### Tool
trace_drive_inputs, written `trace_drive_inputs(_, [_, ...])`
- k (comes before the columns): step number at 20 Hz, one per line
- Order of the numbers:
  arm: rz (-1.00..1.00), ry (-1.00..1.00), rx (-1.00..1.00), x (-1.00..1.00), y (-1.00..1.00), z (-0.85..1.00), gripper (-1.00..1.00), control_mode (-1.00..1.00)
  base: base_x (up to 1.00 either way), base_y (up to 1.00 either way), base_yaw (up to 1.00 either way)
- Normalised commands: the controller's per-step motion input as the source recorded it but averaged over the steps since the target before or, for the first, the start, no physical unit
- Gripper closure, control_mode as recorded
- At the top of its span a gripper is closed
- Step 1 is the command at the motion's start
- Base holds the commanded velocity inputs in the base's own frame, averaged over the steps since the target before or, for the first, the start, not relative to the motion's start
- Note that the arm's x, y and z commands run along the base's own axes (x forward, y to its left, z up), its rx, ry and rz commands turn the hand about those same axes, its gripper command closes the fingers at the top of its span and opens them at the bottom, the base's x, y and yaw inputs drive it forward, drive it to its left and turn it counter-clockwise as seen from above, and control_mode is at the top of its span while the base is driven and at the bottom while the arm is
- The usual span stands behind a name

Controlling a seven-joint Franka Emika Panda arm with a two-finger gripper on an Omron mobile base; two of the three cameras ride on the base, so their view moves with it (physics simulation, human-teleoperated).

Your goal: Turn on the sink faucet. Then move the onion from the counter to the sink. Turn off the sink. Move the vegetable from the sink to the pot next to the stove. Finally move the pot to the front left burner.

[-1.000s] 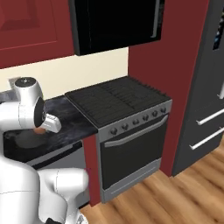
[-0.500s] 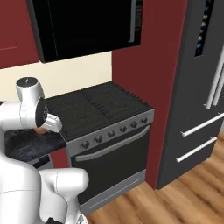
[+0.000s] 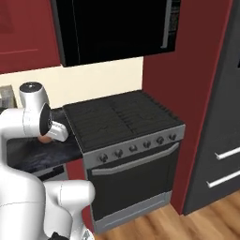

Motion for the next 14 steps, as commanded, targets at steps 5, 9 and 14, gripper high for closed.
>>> trace_drive_inputs(5, [0.0, 0.0, 0.0, 0.0, 0.0, 0.0, 1.0, 1.0, 0.15, -0.3, 0.34])
trace_drive_inputs(9, [0.0, 0.0, 0.0, 0.0, 0.0, 0.0, 1.0, 1.0, 0.29, -0.36, 0.35])
trace_drive_inputs(14, [0.0, 0.0, 0.0, 0.0, 0.0, 0.0, 1.0, 1.0, 0.29, -0.39, 0.35])
